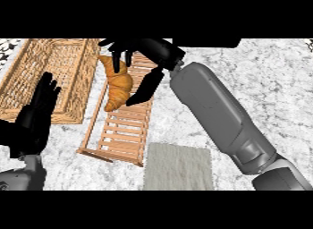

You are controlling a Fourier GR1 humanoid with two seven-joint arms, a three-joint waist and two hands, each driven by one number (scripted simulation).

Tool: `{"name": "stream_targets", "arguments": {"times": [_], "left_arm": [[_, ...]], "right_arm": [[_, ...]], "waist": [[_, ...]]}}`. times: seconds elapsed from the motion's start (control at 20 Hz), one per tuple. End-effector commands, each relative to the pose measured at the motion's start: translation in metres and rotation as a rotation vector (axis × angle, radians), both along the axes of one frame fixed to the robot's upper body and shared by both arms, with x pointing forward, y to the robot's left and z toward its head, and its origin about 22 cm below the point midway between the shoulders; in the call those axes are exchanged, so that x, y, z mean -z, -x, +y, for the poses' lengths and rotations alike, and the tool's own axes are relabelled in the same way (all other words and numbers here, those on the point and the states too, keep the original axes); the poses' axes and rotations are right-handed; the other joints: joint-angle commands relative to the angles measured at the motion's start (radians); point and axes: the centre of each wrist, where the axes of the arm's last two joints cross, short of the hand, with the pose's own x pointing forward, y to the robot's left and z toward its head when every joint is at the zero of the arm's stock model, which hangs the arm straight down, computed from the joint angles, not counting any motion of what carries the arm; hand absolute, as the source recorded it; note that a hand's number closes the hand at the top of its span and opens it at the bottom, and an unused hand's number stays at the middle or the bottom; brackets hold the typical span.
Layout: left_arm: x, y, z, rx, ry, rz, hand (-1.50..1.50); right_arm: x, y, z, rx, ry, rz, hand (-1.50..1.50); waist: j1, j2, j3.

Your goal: Pick the croissant from the placemat and place it in the tiered shelf

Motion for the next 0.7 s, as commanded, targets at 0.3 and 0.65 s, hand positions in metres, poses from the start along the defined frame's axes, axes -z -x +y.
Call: {"name": "stream_targets", "arguments": {"times": [0.3, 0.65], "left_arm": [[-0.002, -0.001, -0.002, 0.000, 0.003, -0.020, 0.00], [-0.004, 0.003, 0.010, -0.023, 0.001, -0.005, 0.00]], "right_arm": [[-0.003, -0.009, 0.008, -0.095, -0.088, 0.094, -1.50], [-0.045, -0.028, -0.008, -0.050, -0.244, 0.182, -1.50]], "waist": [[-0.001, 0.000, 0.000], [-0.007, -0.001, 0.000]]}}
